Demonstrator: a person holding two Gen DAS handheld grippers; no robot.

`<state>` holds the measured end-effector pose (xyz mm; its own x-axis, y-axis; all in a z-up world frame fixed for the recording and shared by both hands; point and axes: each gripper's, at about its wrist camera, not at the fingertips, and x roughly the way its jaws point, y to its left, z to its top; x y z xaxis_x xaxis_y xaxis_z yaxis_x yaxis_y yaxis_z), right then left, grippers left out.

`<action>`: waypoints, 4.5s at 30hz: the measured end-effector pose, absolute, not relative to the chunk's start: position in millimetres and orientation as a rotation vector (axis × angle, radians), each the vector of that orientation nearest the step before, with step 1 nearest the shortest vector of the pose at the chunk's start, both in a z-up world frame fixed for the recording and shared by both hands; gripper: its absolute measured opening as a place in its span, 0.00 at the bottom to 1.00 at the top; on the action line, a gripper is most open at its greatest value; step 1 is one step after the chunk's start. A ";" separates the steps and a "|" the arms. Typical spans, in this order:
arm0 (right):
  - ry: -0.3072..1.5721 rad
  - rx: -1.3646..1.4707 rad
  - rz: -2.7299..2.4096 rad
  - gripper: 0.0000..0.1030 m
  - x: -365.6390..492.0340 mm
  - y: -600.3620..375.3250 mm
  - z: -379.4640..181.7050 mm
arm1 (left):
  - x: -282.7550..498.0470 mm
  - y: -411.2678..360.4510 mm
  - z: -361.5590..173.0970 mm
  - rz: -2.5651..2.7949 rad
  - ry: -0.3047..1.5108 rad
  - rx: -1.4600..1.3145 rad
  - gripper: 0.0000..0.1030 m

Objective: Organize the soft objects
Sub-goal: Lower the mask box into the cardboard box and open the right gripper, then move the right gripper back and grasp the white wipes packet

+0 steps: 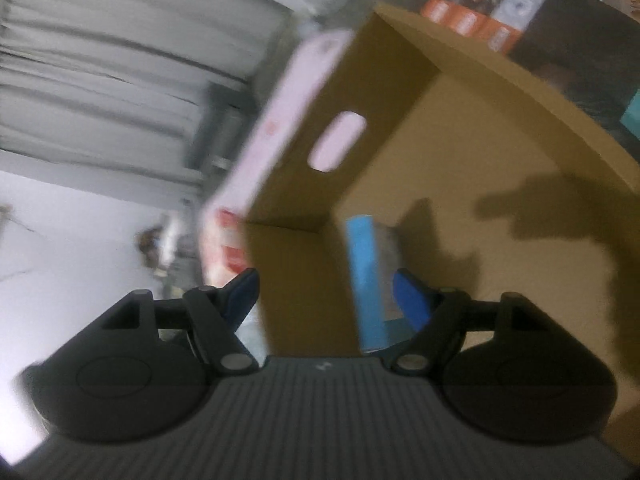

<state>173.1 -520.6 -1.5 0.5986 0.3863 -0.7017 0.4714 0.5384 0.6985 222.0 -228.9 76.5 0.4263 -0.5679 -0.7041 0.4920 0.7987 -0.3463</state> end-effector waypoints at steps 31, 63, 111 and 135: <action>1.135 0.292 -0.097 0.18 296.7 -433.8 -16.3 | 176.4 -87.2 37.3 -0.464 0.907 -0.130 0.69; 1.159 0.606 -0.169 0.45 298.8 -473.9 -69.3 | 155.4 -82.8 31.4 -0.444 0.895 -0.048 0.70; 1.264 0.757 0.024 0.51 166.6 -428.7 -22.7 | 121.0 -38.8 43.2 -0.416 0.836 -0.113 0.72; 1.142 0.808 -0.173 0.70 139.7 -407.9 7.4 | 114.5 46.1 57.4 -0.233 0.758 -0.145 0.77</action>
